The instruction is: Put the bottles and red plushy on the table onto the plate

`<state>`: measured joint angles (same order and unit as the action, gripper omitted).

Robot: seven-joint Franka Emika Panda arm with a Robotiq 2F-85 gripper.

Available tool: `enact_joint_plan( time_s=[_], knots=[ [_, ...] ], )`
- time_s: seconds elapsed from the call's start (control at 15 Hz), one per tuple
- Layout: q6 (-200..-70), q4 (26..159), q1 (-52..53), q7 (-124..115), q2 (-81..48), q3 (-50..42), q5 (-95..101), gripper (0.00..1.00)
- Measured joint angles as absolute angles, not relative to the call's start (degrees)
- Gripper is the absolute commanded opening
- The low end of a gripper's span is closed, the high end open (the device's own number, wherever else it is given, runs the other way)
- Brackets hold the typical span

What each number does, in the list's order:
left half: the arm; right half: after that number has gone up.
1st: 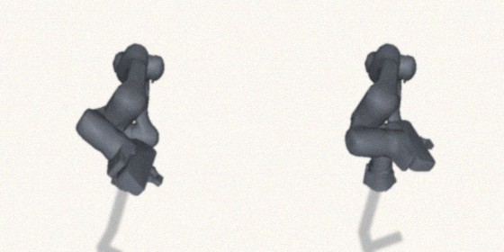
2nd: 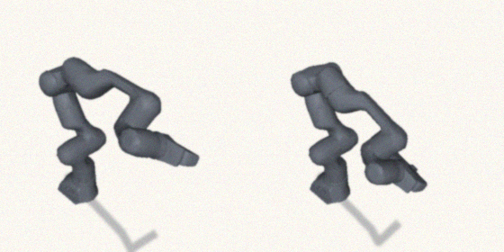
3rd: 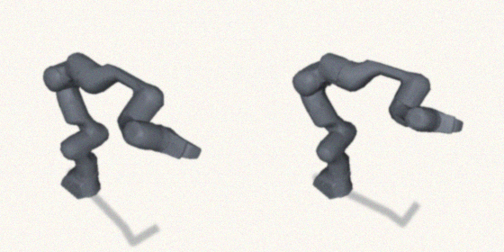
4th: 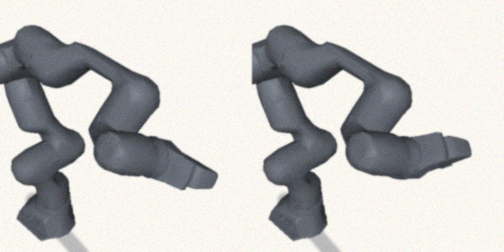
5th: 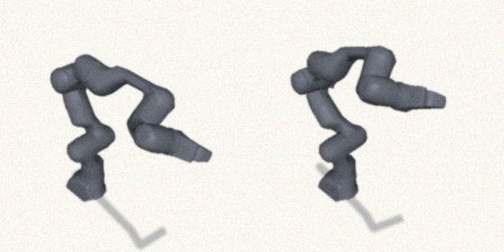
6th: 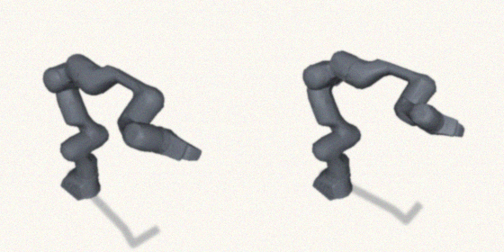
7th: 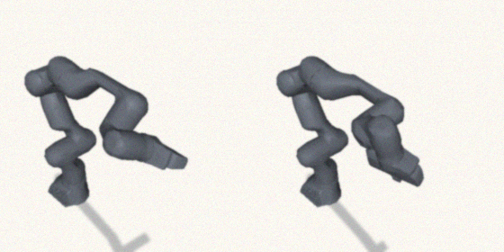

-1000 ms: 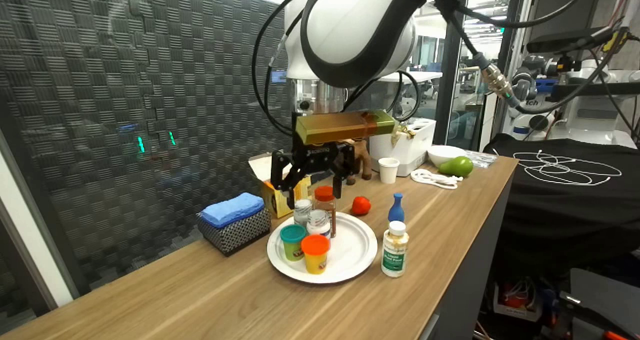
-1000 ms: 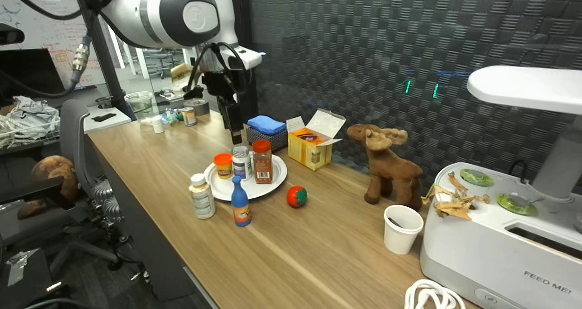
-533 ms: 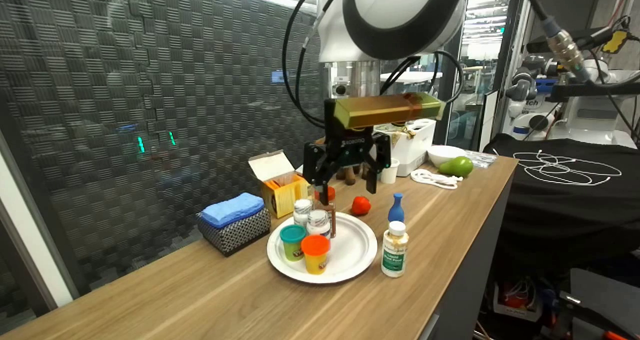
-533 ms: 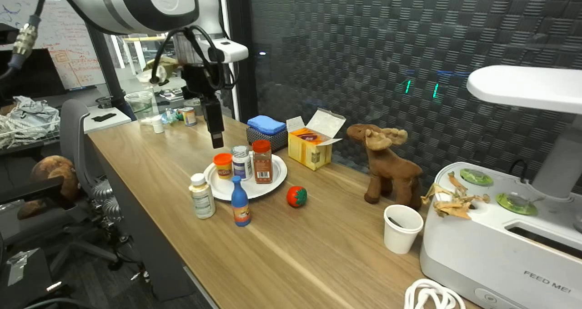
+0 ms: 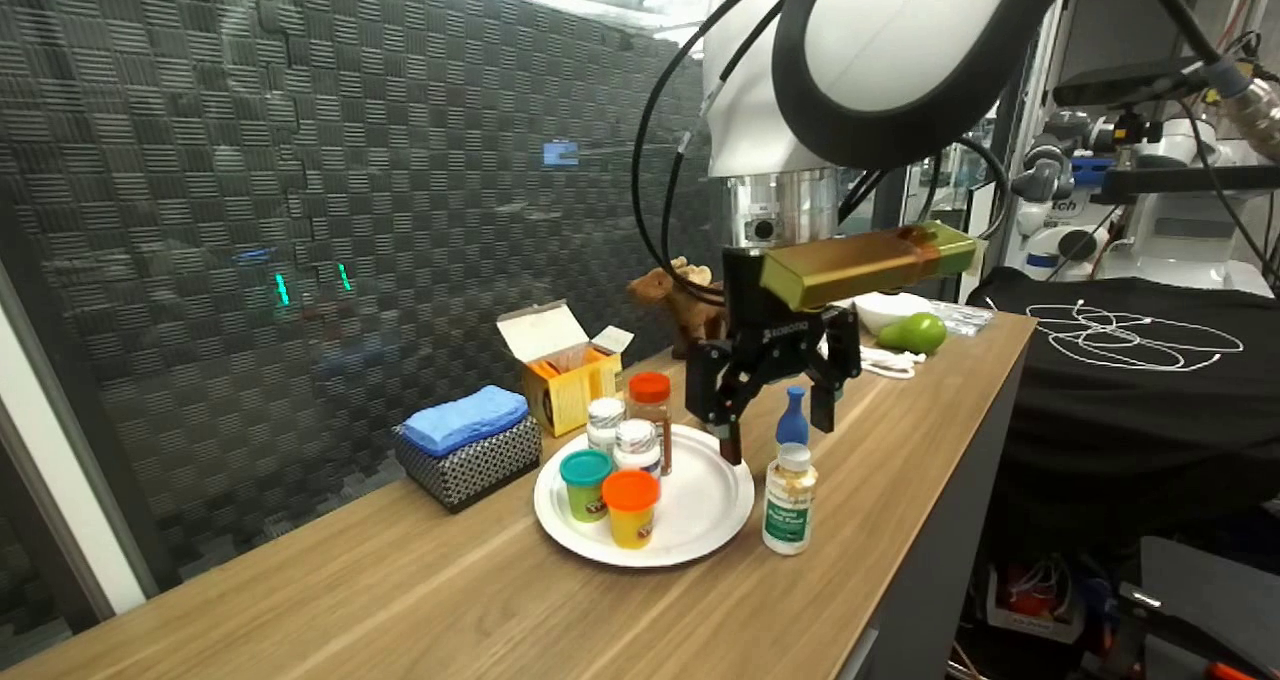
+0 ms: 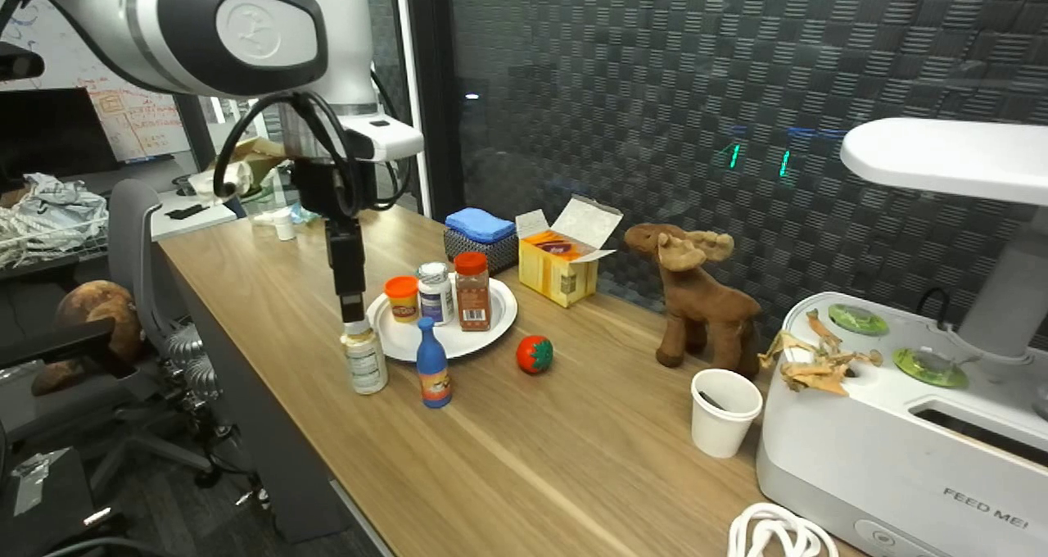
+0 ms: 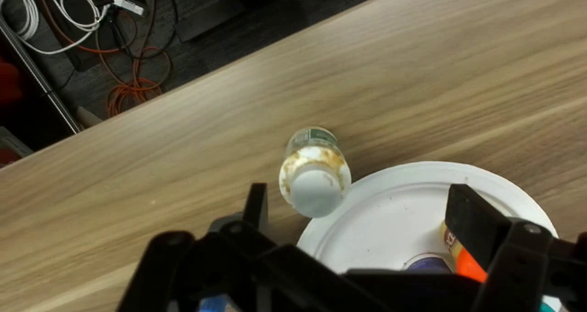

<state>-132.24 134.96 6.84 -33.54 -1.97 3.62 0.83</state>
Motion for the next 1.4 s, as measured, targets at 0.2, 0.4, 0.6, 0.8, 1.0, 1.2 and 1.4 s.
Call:
enact_joint_plan(
  time_s=[0.2, 0.4, 0.6, 0.8, 1.0, 1.2, 1.4],
  knots=[
    [-132.7, 136.2, 6.6, -33.0, -2.0, 3.6, 0.8, 0.96],
    [-133.5, 136.7, 6.4, -32.8, -2.0, 3.6, 0.8, 0.70],
    [-135.1, 137.0, 5.7, -32.6, -2.0, 3.6, 0.8, 0.46],
    [-136.5, 137.1, 5.0, -32.0, -2.5, 3.6, 0.5, 0.22],
    [-137.2, 137.1, 4.6, -31.1, -3.1, 3.6, -0.6, 0.13],
    [-137.2, 137.2, 4.6, -30.4, -3.1, 3.6, -3.0, 0.13],
    [-137.0, 137.1, 4.6, -30.1, -2.4, 3.6, -5.3, 0.12]
  ],
)
